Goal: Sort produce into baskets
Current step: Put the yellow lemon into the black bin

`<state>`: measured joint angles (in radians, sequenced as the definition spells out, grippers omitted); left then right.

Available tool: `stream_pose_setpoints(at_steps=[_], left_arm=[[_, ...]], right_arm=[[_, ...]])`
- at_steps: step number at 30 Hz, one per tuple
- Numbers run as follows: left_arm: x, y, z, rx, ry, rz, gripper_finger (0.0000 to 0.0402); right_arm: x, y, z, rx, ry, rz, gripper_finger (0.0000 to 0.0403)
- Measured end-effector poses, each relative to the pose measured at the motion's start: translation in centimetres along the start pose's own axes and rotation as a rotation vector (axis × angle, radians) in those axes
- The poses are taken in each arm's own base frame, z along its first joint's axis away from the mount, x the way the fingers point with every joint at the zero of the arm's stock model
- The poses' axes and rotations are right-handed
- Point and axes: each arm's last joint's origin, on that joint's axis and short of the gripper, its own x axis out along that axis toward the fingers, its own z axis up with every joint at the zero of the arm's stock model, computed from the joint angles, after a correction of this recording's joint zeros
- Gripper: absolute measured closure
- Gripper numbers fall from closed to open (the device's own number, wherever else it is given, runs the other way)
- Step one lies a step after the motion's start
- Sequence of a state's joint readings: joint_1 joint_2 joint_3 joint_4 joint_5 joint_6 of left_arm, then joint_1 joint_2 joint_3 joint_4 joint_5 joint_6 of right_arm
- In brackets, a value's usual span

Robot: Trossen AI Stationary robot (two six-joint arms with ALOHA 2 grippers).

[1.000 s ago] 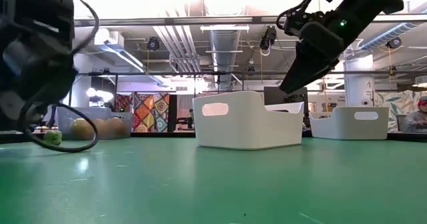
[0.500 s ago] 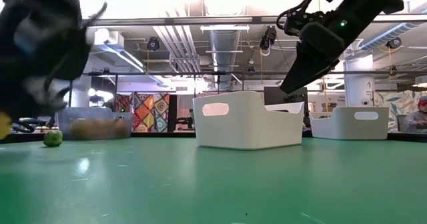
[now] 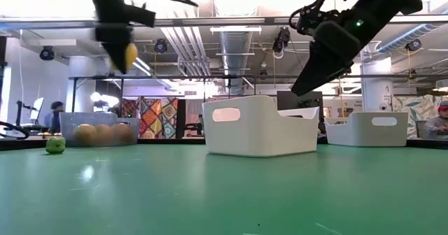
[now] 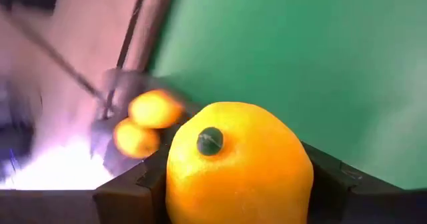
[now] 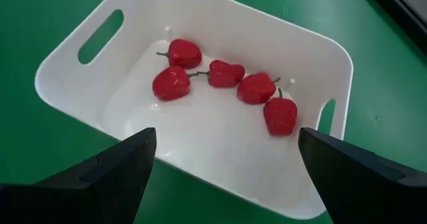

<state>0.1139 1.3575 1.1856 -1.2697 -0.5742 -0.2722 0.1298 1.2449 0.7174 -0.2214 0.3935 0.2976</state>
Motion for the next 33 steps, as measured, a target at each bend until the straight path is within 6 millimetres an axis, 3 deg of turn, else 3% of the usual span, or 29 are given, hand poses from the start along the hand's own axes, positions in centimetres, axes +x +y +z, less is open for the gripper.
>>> stream_pose_setpoints(at_steps=[3, 6, 10, 13, 18, 26, 33], left_arm=[[1.9, 4.9, 1.3, -0.192, 0.071, 0.049, 0.0200], [5.0, 9.1, 1.3, -0.372, 0.198, 0.078, 0.0200], [9.2, 12.0, 0.1, -0.510, 0.367, -0.022, 0.0200], [11.9, 12.2, -0.7, -0.537, 0.447, -0.031, 0.0200], [14.7, 11.5, -1.0, -0.543, 0.472, -0.032, 0.0197], [17.3, 11.0, -0.3, -0.529, 0.472, -0.010, 0.0163], [18.9, 10.8, -0.5, -0.494, 0.528, 0.085, 0.0158]], right_arm=[[-0.2, 0.4, -0.4, 0.017, 0.018, 0.016, 0.0044], [-0.5, 1.1, -0.9, 0.020, 0.055, 0.052, 0.0044], [-1.2, 2.3, -2.2, 0.025, 0.127, 0.069, 0.0044], [-1.9, 3.2, -3.1, 0.018, 0.170, 0.081, 0.0044], [-2.5, 4.2, -3.7, -0.009, 0.175, 0.114, 0.0044], [-2.7, 4.4, -3.8, 0.025, 0.177, 0.117, 0.0044], [-3.0, 4.9, -4.0, 0.006, 0.177, 0.138, 0.0044]])
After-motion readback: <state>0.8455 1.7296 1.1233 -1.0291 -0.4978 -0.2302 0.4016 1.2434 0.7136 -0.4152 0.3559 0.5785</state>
